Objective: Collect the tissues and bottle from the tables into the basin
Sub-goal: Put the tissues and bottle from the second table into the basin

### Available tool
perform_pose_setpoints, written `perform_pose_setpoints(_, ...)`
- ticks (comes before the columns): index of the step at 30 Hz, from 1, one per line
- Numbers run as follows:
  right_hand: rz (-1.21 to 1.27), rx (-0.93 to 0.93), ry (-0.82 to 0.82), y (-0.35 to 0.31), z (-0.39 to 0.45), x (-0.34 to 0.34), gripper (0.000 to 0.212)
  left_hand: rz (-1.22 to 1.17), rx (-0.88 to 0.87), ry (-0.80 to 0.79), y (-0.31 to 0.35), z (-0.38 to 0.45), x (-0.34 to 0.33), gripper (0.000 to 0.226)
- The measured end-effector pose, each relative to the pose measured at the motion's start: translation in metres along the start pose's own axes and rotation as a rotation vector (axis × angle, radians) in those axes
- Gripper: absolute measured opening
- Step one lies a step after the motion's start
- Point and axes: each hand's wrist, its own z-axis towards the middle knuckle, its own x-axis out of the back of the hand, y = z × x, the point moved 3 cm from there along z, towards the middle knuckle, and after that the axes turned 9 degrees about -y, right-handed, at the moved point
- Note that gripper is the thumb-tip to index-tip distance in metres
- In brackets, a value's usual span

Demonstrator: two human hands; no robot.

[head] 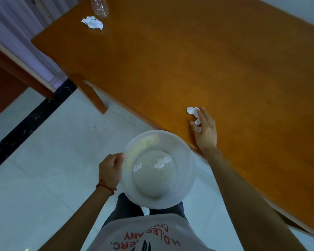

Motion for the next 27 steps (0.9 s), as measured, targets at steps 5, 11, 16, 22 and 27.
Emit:
perform_pose_setpoints(5, -0.141, 0.092, 0.031, 0.008, -0.001, -0.008, 0.034, -0.014, 0.016, 0.010, 0.001, 0.003, 0.001, 0.039)
perform_pose_setpoints(11, 0.080, 0.029, 0.091, 0.004, -0.010, 0.003, 0.033, -0.021, 0.013, 0.026, -0.002, 0.003, 0.002, 0.034)
perform_pose_setpoints(16, 0.287, 0.143, 0.235, -0.035, -0.043, 0.022, 0.028, -0.047, 0.016, 0.035, -0.003, 0.001, 0.002, 0.039)
perform_pose_setpoints(22, 0.352, 0.271, -0.100, -0.072, -0.094, -0.011, 0.044, -0.067, 0.067, 0.069, -0.002, -0.005, 0.006, 0.044)
perform_pose_setpoints(27, 0.279, 0.288, -0.211, -0.075, -0.102, -0.024, 0.067, -0.030, 0.090, 0.117, -0.006, -0.009, 0.016, 0.044)
